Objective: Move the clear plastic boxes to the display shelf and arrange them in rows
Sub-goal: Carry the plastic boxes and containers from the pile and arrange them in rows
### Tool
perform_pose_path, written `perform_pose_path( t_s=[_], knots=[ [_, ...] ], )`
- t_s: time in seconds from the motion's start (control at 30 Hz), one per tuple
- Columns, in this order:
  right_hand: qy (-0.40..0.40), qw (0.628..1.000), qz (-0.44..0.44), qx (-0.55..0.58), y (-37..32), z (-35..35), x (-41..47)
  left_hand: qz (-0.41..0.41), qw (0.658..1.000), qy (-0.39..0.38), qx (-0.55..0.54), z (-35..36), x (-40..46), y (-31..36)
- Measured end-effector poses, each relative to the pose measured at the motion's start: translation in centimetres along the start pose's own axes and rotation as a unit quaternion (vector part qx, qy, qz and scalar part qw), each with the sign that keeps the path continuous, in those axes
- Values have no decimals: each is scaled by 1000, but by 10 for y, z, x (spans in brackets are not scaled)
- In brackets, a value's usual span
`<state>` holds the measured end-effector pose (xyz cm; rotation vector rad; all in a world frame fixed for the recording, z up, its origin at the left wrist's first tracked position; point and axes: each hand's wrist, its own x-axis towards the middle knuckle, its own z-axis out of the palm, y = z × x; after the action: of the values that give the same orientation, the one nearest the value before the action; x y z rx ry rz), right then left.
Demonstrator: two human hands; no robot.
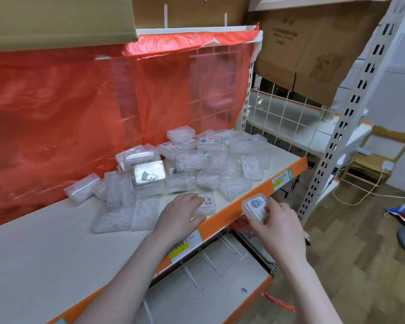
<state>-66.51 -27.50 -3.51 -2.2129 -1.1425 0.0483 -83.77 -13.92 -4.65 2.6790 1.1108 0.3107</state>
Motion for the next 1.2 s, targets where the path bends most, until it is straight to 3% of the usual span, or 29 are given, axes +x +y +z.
perform_pose_path(
  t_s=[0.27, 0.7, 0.97, 1.2],
  knots=[
    [-4, 999, -35, 2, 4, 5, 3, -24, 999, -39, 25, -8, 16, 10],
    [-78, 994, -75, 17, 22, 11, 16, -96, 995, 3, 20, -20, 15, 27],
    [-115, 973, -199, -2, -35, 13, 22, -209, 974, 88, 9, -45, -79, -8],
    [-181, 924, -337, -17, -130, 35, -35, -318, 937, 142, -5, -81, -204, -49]
  ],
)
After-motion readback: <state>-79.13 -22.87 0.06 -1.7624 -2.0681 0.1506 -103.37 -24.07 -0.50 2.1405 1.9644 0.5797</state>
